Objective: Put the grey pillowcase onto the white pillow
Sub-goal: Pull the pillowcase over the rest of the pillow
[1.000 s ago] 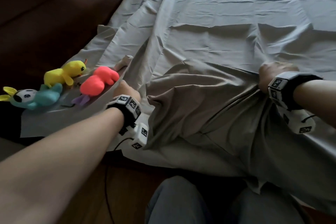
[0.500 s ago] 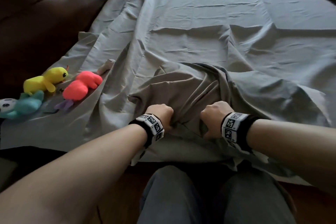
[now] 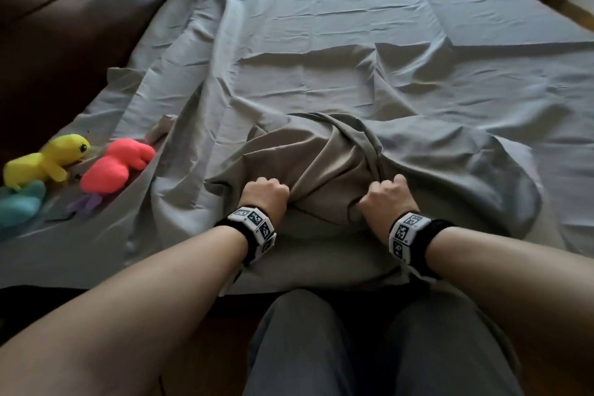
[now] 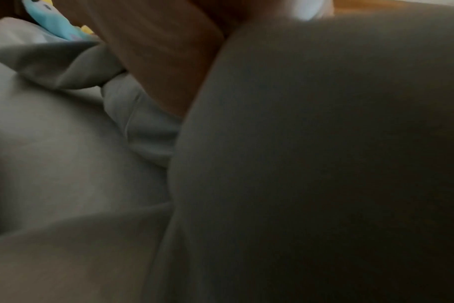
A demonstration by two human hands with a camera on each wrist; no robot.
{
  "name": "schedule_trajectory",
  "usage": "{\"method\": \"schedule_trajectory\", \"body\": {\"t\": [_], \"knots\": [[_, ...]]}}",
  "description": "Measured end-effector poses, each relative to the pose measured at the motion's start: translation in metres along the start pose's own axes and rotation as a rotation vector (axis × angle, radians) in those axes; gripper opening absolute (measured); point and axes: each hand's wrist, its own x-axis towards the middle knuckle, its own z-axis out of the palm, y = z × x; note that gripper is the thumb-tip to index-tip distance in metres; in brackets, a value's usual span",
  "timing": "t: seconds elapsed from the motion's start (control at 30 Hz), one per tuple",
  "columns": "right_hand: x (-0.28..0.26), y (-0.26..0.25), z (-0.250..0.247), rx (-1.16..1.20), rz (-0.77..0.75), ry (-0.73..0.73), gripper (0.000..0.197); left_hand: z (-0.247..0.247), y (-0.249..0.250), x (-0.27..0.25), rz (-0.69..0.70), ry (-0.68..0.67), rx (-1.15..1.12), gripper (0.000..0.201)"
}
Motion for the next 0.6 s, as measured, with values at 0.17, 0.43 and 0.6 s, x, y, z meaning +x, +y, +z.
{"method": "schedule_trajectory", "body": {"t": [0.17, 0.43, 0.6], "knots": [[0.012, 0.05, -0.052, 0.009, -0.016, 0.086, 0.019, -0.012, -0.005, -0.005, -0.003, 0.094, 0.033, 0.109], [0.025, 0.137, -0.161, 0.14, -0.041, 0.083, 0.006, -0.138, -0.033, 0.003, 0.027, 0.214, -0.131, 0.025], [0.047, 0.159, -0.189, 0.225, -0.056, -0.045, 0.022, -0.214, -0.066, 0.022, 0.019, -0.055, -0.289, 0.03]]}}
